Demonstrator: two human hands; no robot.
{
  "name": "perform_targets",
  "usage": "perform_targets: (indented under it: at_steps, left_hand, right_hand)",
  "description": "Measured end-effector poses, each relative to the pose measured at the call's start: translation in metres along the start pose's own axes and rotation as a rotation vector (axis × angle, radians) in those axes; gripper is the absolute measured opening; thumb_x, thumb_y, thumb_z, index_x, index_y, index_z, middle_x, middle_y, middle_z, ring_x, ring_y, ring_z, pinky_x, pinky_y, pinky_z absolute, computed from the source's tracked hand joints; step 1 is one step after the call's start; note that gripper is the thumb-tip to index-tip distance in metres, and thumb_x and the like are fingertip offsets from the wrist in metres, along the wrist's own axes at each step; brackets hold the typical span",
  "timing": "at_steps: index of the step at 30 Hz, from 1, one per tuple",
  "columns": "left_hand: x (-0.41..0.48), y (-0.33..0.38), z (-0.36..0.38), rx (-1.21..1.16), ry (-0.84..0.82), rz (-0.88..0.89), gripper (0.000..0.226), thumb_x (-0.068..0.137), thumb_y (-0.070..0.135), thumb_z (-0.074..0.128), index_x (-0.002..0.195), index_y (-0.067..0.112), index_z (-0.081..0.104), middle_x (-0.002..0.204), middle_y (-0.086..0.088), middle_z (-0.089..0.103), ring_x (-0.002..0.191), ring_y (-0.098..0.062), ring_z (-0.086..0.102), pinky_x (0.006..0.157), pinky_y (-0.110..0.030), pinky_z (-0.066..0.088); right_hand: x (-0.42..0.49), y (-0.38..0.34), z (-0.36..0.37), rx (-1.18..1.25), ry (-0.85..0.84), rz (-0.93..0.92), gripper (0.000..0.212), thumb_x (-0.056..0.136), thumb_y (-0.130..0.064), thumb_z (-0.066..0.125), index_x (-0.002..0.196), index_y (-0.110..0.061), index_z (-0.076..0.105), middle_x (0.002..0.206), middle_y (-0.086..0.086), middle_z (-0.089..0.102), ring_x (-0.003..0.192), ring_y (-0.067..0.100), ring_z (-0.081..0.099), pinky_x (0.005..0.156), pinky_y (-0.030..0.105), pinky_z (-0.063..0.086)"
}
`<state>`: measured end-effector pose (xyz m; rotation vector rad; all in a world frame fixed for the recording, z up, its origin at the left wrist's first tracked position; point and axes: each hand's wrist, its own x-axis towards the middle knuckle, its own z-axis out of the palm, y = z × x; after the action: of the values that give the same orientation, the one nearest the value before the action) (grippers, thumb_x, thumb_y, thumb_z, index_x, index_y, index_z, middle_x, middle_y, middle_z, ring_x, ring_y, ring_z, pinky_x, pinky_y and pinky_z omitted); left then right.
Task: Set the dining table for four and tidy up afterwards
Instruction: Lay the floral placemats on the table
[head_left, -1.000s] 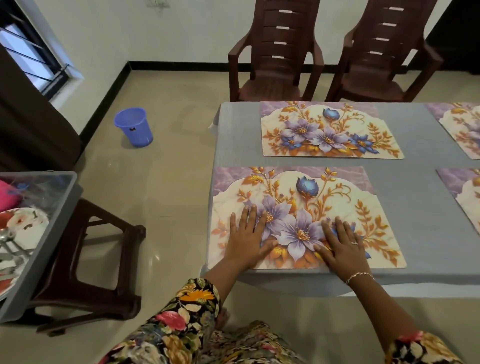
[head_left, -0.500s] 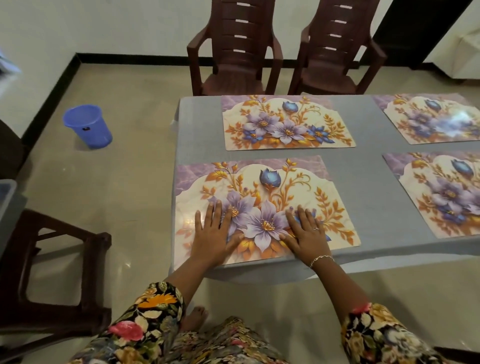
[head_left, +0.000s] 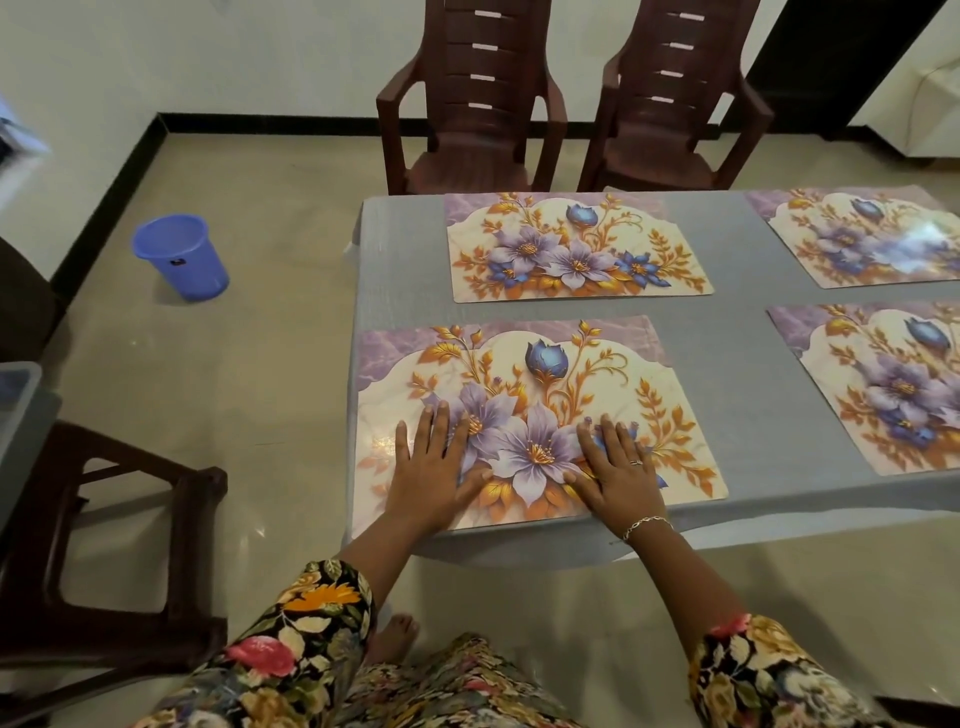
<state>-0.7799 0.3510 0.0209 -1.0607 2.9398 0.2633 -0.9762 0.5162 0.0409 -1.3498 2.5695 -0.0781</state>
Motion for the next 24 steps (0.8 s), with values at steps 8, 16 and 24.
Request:
perform_targets:
  at_steps: [8,16,24]
  left_hand:
    - [0.001,0.002,-0.002,-0.006,-0.036,0.007,0.070,0.094,0.063,0.011,0.142,0.016,0.031,0.146,-0.016,0.039,0.139,-0.029,0.022,0.110,-0.046,-0.001]
    - [-0.012,-0.008,-0.021,-0.044,-0.009,-0.032,0.084,0.090,0.067,0.002,0.142,0.013,0.039,0.148,-0.019,0.034,0.138,-0.037,0.029,0.111,-0.047,0.006]
    - [-0.046,-0.080,-0.048,-0.044,-0.081,-0.301,0.080,0.095,0.057,0.003,0.119,0.012,0.064,0.121,-0.019,0.063,0.110,-0.036,0.061,0.088,-0.053,0.048]
  right_hand:
    - [0.001,0.001,0.002,0.036,0.018,-0.011,0.107,0.062,-0.084,-0.021,0.146,-0.025,0.009,0.156,0.006,0.006,0.144,0.030,0.003,0.113,0.042,-0.001]
    - [0.004,-0.026,-0.020,0.008,0.039,-0.007,0.087,0.083,-0.068,0.007,0.133,-0.011,0.048,0.137,0.019,0.047,0.123,0.041,0.048,0.095,0.055,0.042]
    - [0.014,-0.132,-0.023,0.056,0.085,-0.292,0.052,0.070,-0.040,0.043,0.105,-0.011,0.066,0.104,0.018,0.067,0.086,0.035,0.067,0.068,0.042,0.056]
